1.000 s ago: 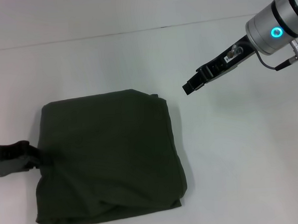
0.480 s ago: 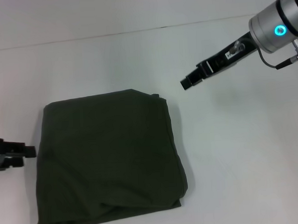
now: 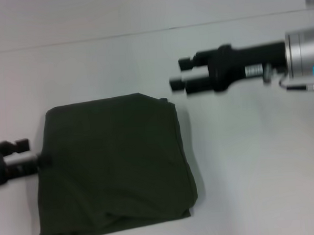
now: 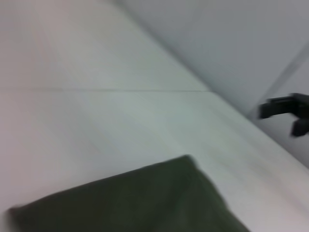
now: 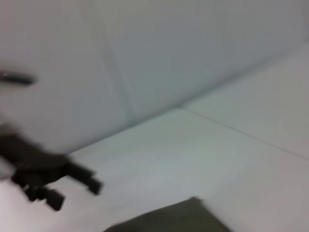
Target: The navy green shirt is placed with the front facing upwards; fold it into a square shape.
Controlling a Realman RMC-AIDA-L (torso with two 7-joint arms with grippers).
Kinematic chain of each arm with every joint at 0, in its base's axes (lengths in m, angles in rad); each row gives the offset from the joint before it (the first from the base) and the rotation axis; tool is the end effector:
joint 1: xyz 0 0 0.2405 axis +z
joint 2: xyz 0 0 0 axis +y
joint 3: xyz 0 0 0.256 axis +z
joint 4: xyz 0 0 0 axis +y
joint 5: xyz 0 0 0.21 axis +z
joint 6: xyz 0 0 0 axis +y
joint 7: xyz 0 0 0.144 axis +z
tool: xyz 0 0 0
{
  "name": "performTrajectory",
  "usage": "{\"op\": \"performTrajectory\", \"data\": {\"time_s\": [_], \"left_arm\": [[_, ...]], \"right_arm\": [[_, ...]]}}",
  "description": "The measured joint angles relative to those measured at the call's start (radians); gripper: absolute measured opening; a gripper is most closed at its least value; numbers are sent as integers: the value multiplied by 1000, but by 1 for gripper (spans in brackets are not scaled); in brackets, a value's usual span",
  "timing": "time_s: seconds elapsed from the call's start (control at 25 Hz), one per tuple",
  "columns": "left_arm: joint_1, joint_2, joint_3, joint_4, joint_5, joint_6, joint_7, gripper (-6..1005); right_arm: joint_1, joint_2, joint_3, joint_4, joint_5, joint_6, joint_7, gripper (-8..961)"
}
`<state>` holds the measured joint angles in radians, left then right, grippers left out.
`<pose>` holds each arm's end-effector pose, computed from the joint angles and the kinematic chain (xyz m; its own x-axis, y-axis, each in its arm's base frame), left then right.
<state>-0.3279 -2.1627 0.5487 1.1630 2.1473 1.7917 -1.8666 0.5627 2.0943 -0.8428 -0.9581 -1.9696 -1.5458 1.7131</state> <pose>-0.2849 0.2766 0.0625 0.6212 0.6183 0.4814 0.7422 -0.6613 -0.1085 0.2054 0.3598 0.0247 0.8183 -0.3497 -0.4561 -0.4552 -0.8789 -0.1427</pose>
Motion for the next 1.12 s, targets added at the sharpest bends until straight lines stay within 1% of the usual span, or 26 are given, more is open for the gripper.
{"op": "performTrajectory", "data": {"time_s": [0.04,0.12,0.2,0.32,0.4,0.44,0.56,0.76,0.92,1.12], "left_arm": [[18,-3,15,-28,-19,9,76,842],[59,-3,30,-122,-69,22,242,908],[95,-5,13,-226,-116,39,420,907],[147,-11,-46,-415,-168,68,765,905],[167,-11,-93,-516,-178,84,953,904],[173,-11,-110,-547,-175,86,1011,904],[176,-11,-123,-580,-135,58,1068,902],[165,-7,-123,-583,-45,27,1007,902],[170,-8,-133,-583,-33,22,985,903],[182,-9,-147,-578,-25,30,970,902]], "right_arm": [[-29,2,-25,15,28,-10,-83,670],[-93,3,-86,66,90,-26,-235,774],[-152,1,-122,124,137,-43,-352,802],[-235,2,-125,224,198,-107,-554,845],[-278,1,-126,280,226,-141,-678,873],[-292,1,-129,300,228,-148,-716,887],[-313,-1,-139,359,183,-142,-766,930],[-280,-2,-172,449,150,-161,-803,925],[-269,2,-186,467,145,-160,-812,916],[-269,0,-177,468,148,-155,-815,909]]}}
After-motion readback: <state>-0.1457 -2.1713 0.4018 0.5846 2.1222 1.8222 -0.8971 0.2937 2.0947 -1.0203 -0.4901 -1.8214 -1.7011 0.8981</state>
